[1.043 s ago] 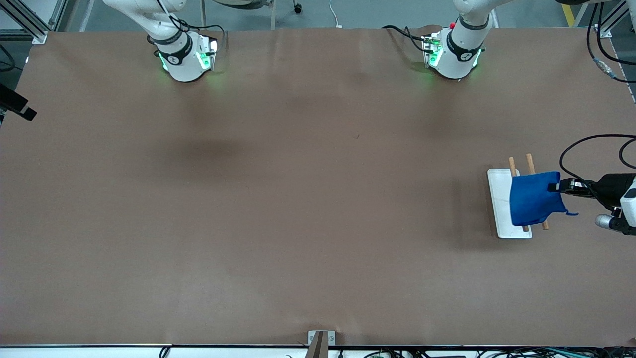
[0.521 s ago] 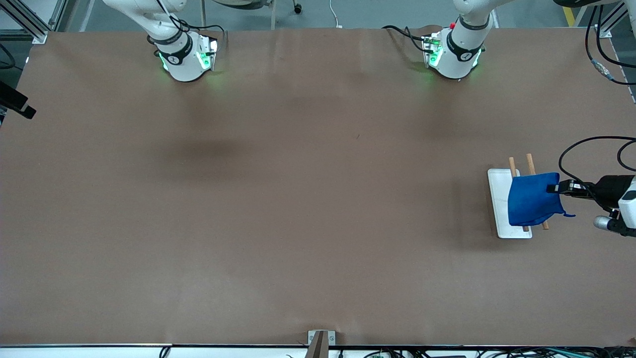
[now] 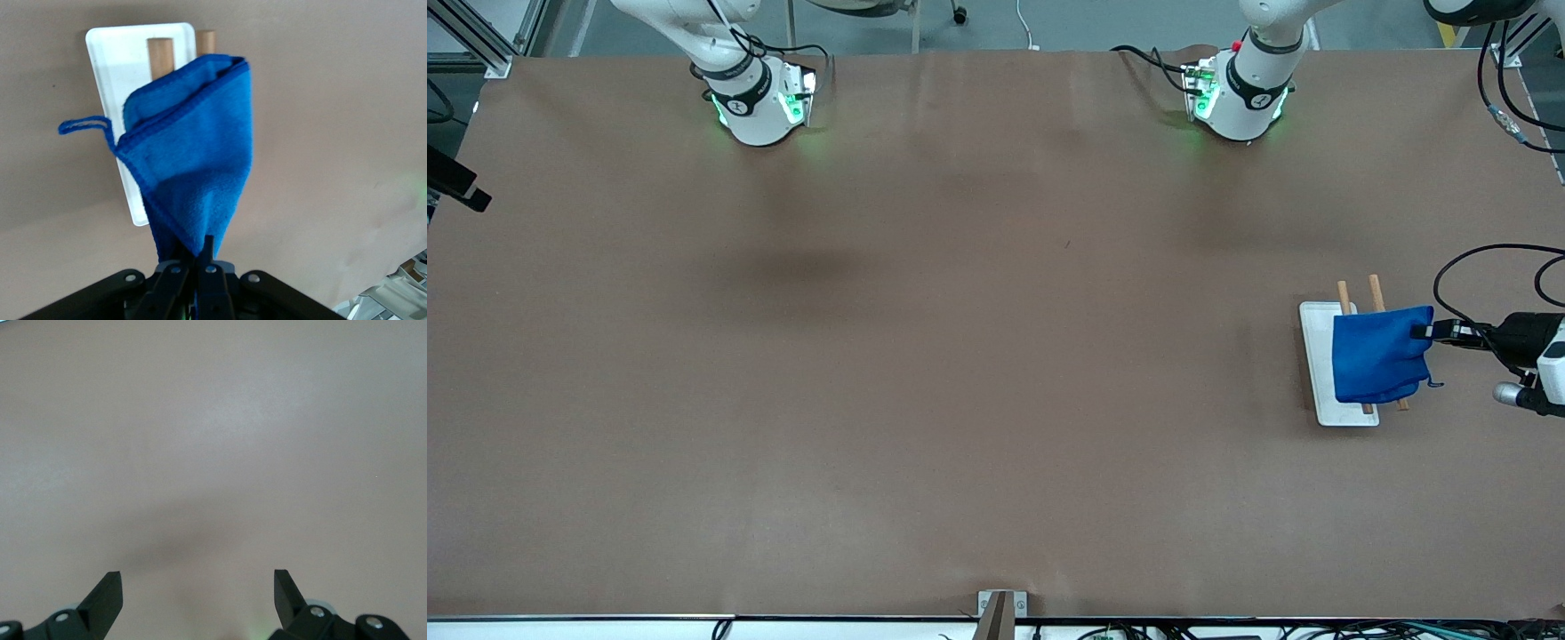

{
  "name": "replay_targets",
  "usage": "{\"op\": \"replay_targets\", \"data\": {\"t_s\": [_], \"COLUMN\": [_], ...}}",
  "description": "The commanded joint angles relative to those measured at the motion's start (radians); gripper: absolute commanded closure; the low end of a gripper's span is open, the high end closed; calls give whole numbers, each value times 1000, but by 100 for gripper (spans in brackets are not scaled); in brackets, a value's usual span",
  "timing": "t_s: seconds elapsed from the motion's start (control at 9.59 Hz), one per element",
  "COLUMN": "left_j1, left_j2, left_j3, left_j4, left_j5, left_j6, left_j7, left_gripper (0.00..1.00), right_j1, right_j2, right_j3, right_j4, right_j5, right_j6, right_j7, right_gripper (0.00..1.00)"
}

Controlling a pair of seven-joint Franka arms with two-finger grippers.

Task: Right arm passes towel to left arm to hang
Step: 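Move the towel with the left gripper over the wooden dowel rods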

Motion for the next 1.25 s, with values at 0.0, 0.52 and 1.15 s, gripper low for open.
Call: {"op": "replay_targets", "data": {"t_s": [0.0,0.52,1.15], "left_j1": [6,29,35], "left_j2": [19,47,65], "left_j3": [-3,-3,-3], "left_j4": [-12,-12,-10], "left_j5": [61,77,79], "left_j6": [17,35,47], "left_j7": [46,58,67], "left_gripper": [100,100,87], "right_j1": [-12,-6,-12], "right_j2": [-9,-9,-9], "right_j3": [6,9,7], "right_j4": [-10,-5,-7], "right_j5": [-6,0,-3], "right_j6": [-3,3,-2], "right_j7": [-11,0,-11], "right_gripper": [0,0,0]}}
